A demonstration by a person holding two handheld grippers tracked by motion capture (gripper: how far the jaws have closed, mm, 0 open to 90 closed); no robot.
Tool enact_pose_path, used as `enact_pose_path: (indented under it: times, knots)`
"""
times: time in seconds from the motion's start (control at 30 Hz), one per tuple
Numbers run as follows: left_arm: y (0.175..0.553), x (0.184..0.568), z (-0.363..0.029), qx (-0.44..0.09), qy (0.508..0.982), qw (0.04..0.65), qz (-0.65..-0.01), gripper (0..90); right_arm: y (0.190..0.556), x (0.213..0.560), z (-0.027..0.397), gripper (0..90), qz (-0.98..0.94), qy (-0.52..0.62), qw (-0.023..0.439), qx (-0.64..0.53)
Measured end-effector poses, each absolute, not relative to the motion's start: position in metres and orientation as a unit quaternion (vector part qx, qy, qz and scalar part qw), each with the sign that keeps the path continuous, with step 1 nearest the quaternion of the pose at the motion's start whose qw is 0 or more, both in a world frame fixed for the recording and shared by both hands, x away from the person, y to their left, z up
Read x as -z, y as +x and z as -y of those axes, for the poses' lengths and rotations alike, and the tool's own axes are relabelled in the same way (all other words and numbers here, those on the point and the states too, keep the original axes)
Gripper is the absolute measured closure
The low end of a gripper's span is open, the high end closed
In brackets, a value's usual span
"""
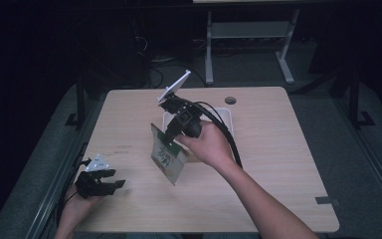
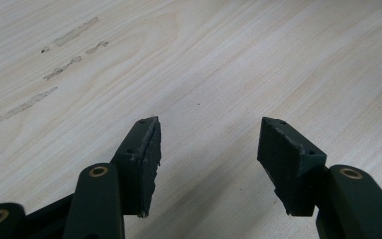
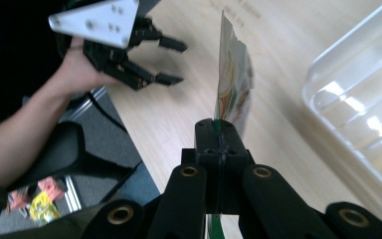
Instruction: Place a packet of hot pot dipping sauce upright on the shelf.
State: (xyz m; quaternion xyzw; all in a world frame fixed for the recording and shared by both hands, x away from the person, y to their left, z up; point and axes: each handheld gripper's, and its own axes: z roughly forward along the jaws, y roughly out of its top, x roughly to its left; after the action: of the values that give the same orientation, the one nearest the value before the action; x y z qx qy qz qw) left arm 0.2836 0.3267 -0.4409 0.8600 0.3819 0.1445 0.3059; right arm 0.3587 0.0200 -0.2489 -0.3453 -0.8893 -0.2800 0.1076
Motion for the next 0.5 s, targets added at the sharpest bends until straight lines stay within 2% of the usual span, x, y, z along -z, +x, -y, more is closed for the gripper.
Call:
enact_pose_path:
  times: [0.2,0.5]
  knots:
    - [0.283,0.442,-0.326,-0.145,0.861,0.303,-0.381,41.8,0.372,0.227,-0.011,89.7,0.872,-0.376,0.091,0.3]
    - [0.284,0.442,-0.327,-0.144,0.862,0.3,-0.381,42.0,0.397,0.214,-0.002,89.7,0.851,-0.417,0.077,0.311]
